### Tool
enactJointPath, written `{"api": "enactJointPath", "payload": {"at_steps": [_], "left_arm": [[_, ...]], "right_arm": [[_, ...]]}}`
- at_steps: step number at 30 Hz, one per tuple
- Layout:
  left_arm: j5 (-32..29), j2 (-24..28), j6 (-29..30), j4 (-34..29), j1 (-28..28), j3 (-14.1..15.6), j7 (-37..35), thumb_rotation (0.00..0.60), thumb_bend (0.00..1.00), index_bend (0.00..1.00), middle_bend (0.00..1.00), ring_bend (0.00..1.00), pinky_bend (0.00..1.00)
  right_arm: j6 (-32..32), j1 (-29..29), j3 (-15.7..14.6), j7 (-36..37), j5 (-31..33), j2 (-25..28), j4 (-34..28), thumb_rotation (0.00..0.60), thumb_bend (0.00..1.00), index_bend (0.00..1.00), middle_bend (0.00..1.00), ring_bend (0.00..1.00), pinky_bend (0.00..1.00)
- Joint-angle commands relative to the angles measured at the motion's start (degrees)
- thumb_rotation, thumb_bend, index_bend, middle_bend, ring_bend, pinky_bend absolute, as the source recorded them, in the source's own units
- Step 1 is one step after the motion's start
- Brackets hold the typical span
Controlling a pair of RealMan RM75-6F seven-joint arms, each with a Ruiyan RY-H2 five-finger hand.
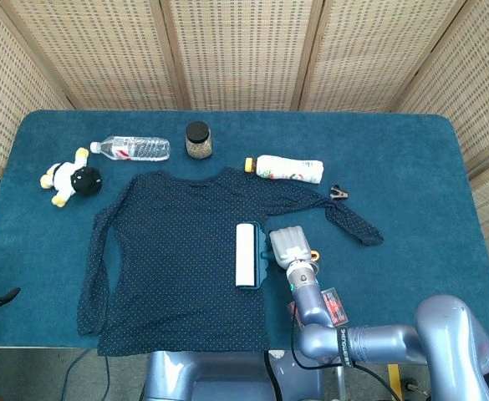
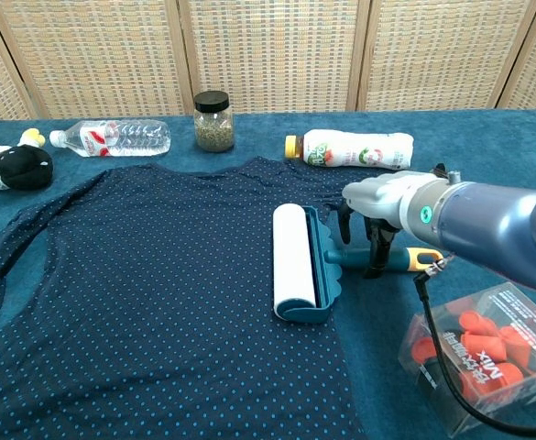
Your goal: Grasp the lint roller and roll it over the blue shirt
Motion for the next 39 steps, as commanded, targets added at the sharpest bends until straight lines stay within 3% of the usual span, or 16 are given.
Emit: {"api": "enactJointPath", "payload": {"at_steps": [1,17,20,25,27,39], "left_arm": [[0.0,0.0,0.0,0.0,0.0,0.0,0.1,0.600,0.00,0.00,0.00,0.00,0.00],[-0.1,-0.1,-0.1,-0.1,-0.1,0.1,0.4,0.600,0.00,0.00,0.00,0.00,0.00],[-0.1,-0.2,-0.2,-0.1,-0.2,0.1,0.6,0.600,0.00,0.00,0.00,0.00,0.00],[-0.2,-0.3,-0.3,-0.1,-0.3,0.1,0.7,0.600,0.00,0.00,0.00,0.00,0.00],[-0.4,-0.3,-0.4,0.0,-0.3,0.1,0.8,0.600,0.00,0.00,0.00,0.00,0.00],[-0.5,0.0,-0.9,-0.2,-0.5,0.1,0.1,0.600,0.00,0.00,0.00,0.00,0.00]], "right_arm": [[-0.2,-0.8,-0.8,0.1,-0.4,0.3,0.6,0.600,0.38,0.40,1.00,1.00,1.00],[-1.8,-3.0,-1.8,1.3,-2.9,-0.6,3.6,0.600,0.46,0.47,1.00,1.00,1.00],[-2.5,-3.4,-2.0,1.5,-3.3,-0.7,4.1,0.600,0.55,0.52,1.00,1.00,1.00],[-3.0,-4.0,-2.1,2.5,-5.1,-1.1,4.9,0.600,0.80,0.71,1.00,1.00,1.00],[-2.9,-4.2,-2.1,2.9,-6.0,-1.2,5.1,0.600,0.84,0.75,1.00,1.00,1.00],[-2.2,-2.6,1.5,0.9,-6.2,1.7,1.7,0.600,0.86,0.77,1.00,1.00,1.00]]}}
